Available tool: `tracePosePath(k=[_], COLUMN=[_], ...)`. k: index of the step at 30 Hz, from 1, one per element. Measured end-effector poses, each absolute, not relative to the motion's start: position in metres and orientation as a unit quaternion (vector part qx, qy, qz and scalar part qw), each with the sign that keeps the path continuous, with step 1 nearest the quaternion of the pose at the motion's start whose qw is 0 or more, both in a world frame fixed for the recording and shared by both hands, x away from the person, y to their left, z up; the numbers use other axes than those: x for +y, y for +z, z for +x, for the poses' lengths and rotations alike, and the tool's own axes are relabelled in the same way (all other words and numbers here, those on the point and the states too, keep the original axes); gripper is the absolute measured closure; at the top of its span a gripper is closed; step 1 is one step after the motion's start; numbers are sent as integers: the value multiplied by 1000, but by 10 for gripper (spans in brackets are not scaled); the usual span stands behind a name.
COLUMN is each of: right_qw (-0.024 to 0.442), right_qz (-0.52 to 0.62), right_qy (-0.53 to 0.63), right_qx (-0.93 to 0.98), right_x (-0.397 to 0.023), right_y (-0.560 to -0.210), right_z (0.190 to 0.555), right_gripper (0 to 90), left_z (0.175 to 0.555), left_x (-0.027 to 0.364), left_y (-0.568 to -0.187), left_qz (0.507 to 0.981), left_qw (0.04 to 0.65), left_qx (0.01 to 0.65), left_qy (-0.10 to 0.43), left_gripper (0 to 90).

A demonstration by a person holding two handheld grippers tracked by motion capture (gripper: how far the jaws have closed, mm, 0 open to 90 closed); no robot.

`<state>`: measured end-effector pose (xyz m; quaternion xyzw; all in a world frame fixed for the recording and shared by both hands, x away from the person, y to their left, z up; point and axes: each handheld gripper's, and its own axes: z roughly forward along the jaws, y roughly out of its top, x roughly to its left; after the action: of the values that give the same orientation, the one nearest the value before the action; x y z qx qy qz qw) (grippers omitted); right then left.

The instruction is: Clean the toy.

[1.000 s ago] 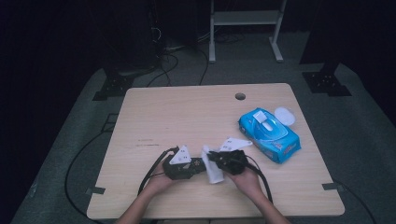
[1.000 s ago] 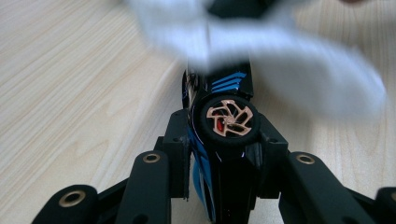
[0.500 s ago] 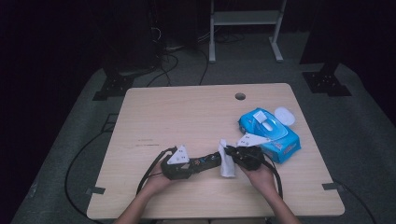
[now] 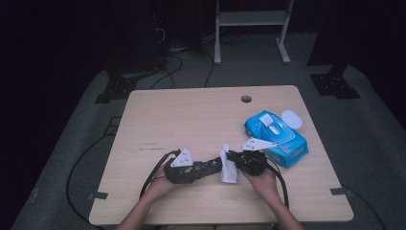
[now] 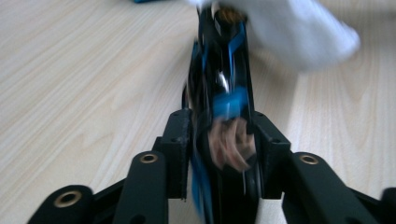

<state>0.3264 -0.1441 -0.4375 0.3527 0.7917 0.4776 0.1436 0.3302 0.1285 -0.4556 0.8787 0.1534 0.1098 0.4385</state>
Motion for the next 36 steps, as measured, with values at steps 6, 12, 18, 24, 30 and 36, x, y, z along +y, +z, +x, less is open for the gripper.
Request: tracePosePath(k=[6,12,18,24,30,36], right_qw=[147,140,138,133,141,147], right_qz=[343,361,352,354,341,348], right_qy=[472,475,474,476,473,461], right_qx=[799,790,795,794,800,803], right_x=[-140,-146,-141,-145,-152,-168], right_y=[-439,-442,-441,-438,-431,-434], right_z=[327,329,328,327,318,313], right_gripper=[847,846,846,846,846,846], left_z=[330,328,326,327,339,350], left_x=[130,134,145,145,116,83], left_y=[-454,-452,-450,-440,-422,-424], left_qz=[889,894,895,903,918,938], left_qw=[416,407,403,385,355,305], left_qx=[152,149,158,161,149,137], left_qy=[116,115,108,99,99,88], left_gripper=[610,628,642,600,446,388])
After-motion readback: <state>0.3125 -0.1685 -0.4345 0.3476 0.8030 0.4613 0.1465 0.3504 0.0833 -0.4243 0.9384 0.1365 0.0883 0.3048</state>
